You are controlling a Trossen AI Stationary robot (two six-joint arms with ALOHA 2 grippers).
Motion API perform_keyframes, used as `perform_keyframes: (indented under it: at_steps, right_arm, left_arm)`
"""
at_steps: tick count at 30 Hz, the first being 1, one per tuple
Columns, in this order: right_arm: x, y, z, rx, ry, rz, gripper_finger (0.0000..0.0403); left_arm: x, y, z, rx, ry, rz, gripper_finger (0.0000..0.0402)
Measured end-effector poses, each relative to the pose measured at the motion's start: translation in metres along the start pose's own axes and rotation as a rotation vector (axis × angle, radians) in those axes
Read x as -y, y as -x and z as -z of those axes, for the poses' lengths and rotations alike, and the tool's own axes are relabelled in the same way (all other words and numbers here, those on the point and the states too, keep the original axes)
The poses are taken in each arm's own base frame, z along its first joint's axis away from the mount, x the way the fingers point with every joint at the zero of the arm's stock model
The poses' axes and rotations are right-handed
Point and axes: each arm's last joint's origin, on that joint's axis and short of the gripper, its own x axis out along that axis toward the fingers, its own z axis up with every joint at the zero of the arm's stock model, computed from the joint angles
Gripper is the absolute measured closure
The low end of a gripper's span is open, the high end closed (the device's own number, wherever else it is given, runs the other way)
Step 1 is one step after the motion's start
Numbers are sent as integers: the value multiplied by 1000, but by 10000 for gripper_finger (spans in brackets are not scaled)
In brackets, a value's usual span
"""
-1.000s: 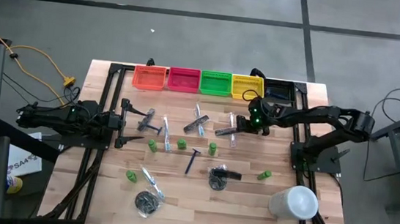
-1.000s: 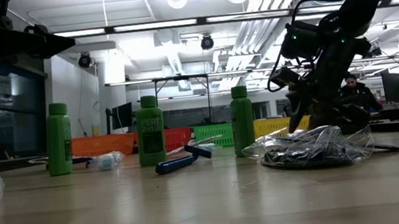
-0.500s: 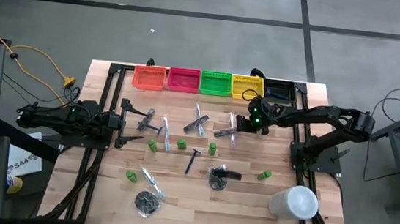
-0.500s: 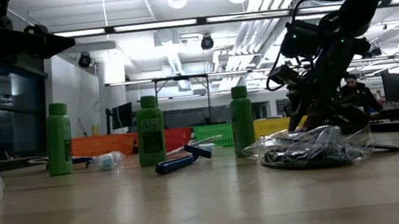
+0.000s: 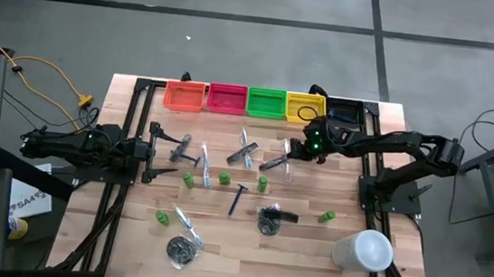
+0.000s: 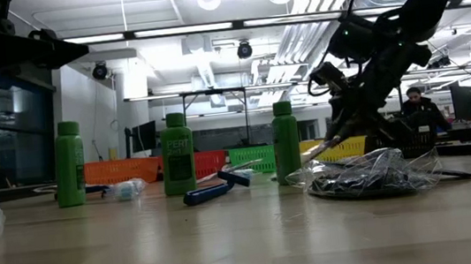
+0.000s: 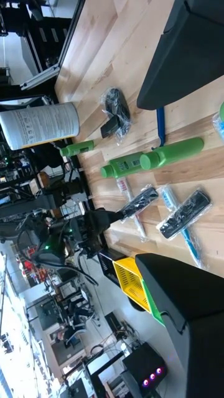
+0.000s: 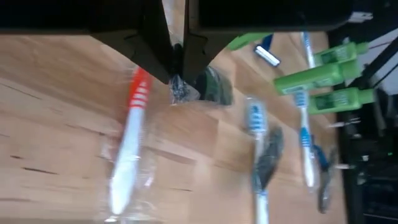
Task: Pick & Place Travel size toiletries
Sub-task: Put the black hair comb into the yellow bin
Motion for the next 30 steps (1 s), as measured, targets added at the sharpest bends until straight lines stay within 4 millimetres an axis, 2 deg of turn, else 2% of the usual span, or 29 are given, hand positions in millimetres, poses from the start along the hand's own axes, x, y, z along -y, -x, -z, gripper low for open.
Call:
perform_keyframes:
  at_steps: [5, 9, 22, 30]
  right_arm:
    - [-6, 1, -2, 4, 17, -65, 388]
    - [-13, 9, -5, 39, 21, -124, 388]
    - [-33, 73, -18, 411, 35, -250, 389]
    - [-33, 101, -26, 690, 26, -209, 389]
  left_arm:
    - [0, 0, 0, 0, 0, 0, 5]
    - [0, 0, 0, 0, 0, 0, 5]
    - [0, 0, 0, 0, 0, 0, 5]
    - [0, 0, 0, 0, 0, 0, 5]
